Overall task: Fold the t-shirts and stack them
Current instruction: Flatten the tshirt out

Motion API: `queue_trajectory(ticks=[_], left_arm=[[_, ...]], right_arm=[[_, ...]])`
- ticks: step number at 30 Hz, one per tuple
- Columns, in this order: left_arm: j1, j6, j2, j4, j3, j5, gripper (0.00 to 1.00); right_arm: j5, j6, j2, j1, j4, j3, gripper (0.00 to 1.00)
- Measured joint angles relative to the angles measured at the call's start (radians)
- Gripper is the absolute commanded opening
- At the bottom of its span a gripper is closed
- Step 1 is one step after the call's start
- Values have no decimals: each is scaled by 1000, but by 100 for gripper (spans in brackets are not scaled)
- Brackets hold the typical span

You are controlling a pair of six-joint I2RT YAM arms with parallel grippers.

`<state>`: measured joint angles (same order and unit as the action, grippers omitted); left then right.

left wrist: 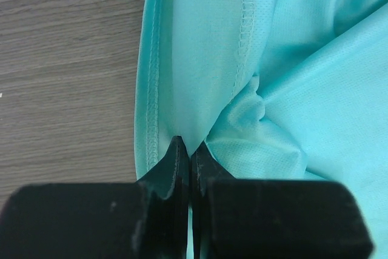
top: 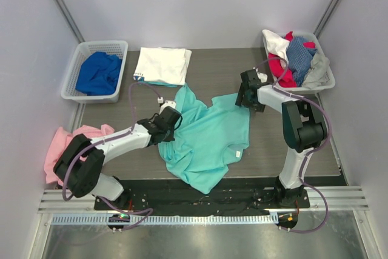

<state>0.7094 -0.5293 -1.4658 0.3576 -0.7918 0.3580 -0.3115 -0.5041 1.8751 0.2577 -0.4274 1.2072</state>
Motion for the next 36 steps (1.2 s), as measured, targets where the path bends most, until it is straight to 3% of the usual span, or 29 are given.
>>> queue_trajectory(ticks=[13,27,36], left_arm=[[0,-76,141,72,97,0,0],[0,-117,144,79,110,-3,0],[0,-122,146,81,110,-10,0]], right_arm=[[29,0,53,-5,29,116,78],[208,16,74,-4,115,122,79],[275,47,182,-3,158,228,79]])
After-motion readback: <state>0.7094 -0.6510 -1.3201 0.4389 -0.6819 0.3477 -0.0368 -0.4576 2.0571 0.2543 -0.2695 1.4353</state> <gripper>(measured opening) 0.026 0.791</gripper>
